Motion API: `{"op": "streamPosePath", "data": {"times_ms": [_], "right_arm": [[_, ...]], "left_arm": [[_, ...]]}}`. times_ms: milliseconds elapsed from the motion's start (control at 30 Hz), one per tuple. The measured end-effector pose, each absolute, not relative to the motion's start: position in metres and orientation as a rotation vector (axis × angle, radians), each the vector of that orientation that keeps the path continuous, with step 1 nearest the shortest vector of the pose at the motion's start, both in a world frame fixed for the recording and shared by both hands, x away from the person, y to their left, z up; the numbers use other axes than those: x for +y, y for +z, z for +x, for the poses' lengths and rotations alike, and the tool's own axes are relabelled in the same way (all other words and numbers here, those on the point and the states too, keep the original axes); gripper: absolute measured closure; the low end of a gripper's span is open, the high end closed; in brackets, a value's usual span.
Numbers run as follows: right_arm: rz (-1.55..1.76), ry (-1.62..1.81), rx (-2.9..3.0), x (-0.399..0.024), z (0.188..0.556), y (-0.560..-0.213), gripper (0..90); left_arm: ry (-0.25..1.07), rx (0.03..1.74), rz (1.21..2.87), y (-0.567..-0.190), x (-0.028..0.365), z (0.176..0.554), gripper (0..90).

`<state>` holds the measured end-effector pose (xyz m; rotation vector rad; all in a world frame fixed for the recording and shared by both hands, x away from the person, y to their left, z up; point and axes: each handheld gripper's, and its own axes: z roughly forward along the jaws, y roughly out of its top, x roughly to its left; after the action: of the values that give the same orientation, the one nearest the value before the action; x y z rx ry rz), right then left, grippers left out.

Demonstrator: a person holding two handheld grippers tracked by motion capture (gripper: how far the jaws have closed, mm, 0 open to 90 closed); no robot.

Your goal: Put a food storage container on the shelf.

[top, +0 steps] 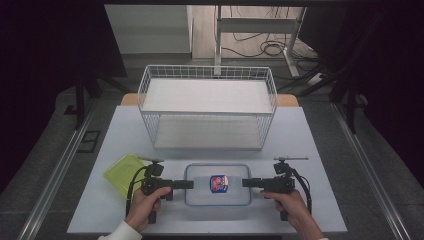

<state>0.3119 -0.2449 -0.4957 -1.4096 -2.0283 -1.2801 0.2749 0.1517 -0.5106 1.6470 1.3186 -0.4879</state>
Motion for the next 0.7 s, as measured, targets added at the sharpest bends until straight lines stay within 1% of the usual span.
{"op": "streamPosePath", "data": {"times_ms": [700], "right_arm": [[-1.418, -1.32, -2.075, -0.241, 0.304, -0.484, 49.9]], "left_arm": [[-0.426, 1.292, 1.65, -0.502, 0.153, 0.27, 52.4]]}}
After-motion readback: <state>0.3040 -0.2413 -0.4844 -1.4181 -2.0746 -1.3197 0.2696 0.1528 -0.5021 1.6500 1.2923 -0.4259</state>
